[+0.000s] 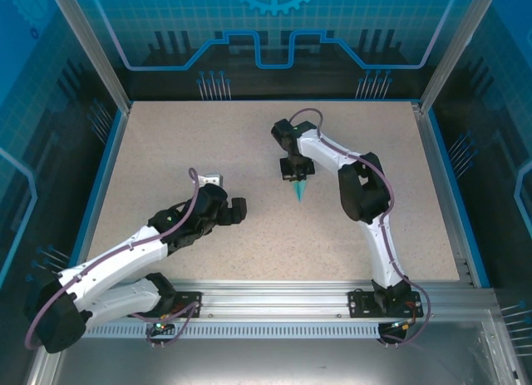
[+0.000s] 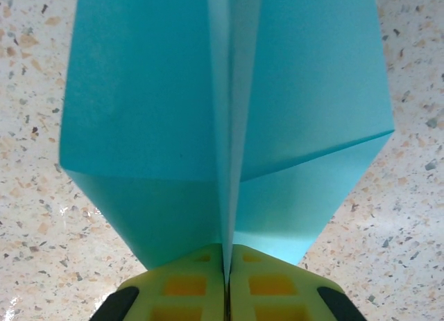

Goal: Fold a paper plane with a square sheet of paper (fold left side to right side)
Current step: Place the paper plane at the center of the table.

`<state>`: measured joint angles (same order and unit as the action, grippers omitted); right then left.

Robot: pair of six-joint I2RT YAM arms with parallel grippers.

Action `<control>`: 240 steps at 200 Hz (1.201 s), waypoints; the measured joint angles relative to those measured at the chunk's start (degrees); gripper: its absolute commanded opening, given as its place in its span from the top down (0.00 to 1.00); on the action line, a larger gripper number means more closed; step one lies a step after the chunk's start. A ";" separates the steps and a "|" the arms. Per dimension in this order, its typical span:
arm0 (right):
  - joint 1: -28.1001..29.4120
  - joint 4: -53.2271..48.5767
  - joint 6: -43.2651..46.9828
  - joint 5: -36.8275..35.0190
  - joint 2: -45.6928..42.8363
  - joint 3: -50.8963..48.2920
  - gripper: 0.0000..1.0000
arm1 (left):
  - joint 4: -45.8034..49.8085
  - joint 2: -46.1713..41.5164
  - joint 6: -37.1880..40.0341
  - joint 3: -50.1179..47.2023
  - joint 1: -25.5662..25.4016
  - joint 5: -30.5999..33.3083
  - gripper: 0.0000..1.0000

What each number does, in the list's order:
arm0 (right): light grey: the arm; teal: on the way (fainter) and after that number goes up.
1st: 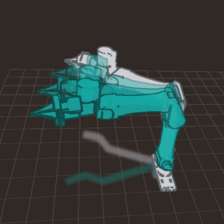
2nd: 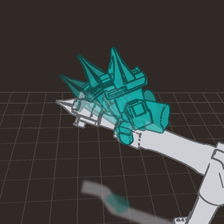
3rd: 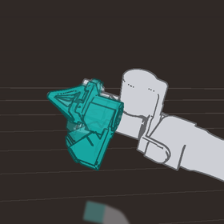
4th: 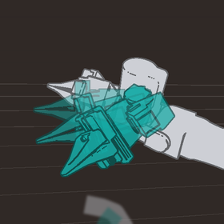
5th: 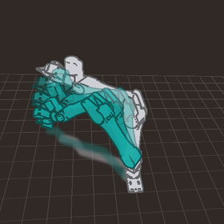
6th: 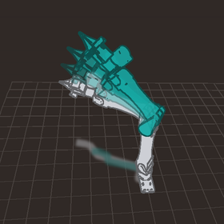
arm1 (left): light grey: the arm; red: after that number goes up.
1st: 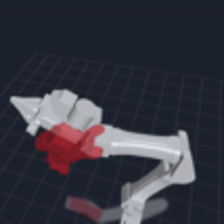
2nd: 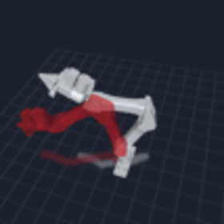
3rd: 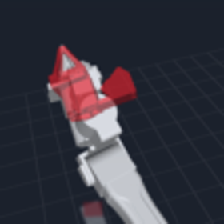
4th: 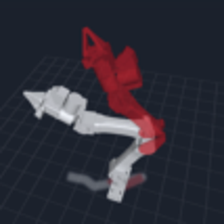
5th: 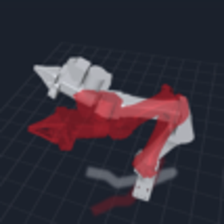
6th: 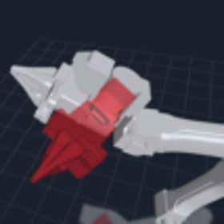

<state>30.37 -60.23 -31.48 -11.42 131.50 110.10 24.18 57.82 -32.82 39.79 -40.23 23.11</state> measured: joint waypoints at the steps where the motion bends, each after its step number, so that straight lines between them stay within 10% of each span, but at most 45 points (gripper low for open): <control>1: -0.02 -0.02 0.02 0.02 0.00 0.04 0.89 | 0.00 0.00 0.00 0.00 0.00 0.00 0.02; 240: -2.73 0.07 -0.66 5.01 3.89 3.15 0.68 | 1.51 0.63 0.20 0.81 0.00 -0.31 0.02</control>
<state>27.64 -60.16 -32.14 -6.42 135.39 113.25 25.69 58.46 -32.62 40.60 -40.23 22.81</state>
